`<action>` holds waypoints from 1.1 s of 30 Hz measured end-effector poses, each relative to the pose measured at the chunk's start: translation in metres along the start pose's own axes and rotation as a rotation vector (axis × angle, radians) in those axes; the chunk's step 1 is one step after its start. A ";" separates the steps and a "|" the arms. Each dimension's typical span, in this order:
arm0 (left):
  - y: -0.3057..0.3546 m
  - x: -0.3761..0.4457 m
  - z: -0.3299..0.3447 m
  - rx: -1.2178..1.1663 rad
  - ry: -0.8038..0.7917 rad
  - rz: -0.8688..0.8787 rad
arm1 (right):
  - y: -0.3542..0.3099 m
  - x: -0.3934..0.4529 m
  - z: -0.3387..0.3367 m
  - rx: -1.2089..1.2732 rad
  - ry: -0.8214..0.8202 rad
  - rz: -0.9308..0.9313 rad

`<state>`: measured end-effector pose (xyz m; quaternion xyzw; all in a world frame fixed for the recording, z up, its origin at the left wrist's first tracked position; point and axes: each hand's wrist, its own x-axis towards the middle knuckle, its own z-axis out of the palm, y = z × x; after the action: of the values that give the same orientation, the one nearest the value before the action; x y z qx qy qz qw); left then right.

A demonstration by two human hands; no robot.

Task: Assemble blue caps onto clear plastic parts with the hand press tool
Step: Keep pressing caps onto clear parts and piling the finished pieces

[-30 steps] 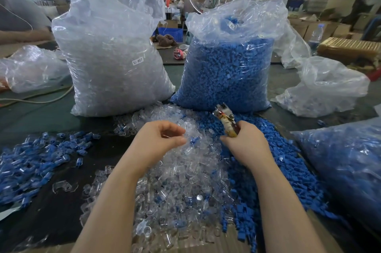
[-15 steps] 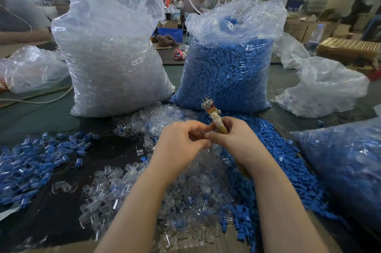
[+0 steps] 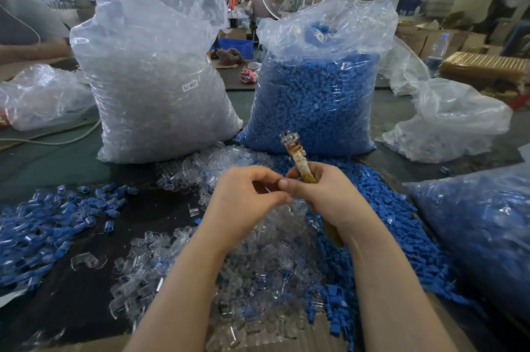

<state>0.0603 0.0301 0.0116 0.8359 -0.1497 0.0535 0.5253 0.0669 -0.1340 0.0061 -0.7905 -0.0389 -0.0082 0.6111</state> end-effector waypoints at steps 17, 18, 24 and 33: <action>0.000 0.001 -0.006 -0.284 0.108 -0.069 | -0.005 -0.007 -0.003 0.106 -0.088 0.006; 0.000 0.001 -0.006 -0.297 0.104 -0.070 | -0.005 -0.007 -0.002 0.104 -0.079 -0.007; 0.000 0.001 -0.007 -0.168 0.075 -0.132 | -0.005 -0.005 0.002 0.050 0.006 -0.021; -0.009 0.002 -0.013 0.454 -0.050 -0.310 | 0.003 0.003 0.004 -0.114 0.140 0.028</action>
<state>0.0660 0.0449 0.0101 0.9463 -0.0170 -0.0158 0.3225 0.0703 -0.1306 0.0020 -0.8219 0.0155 -0.0568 0.5666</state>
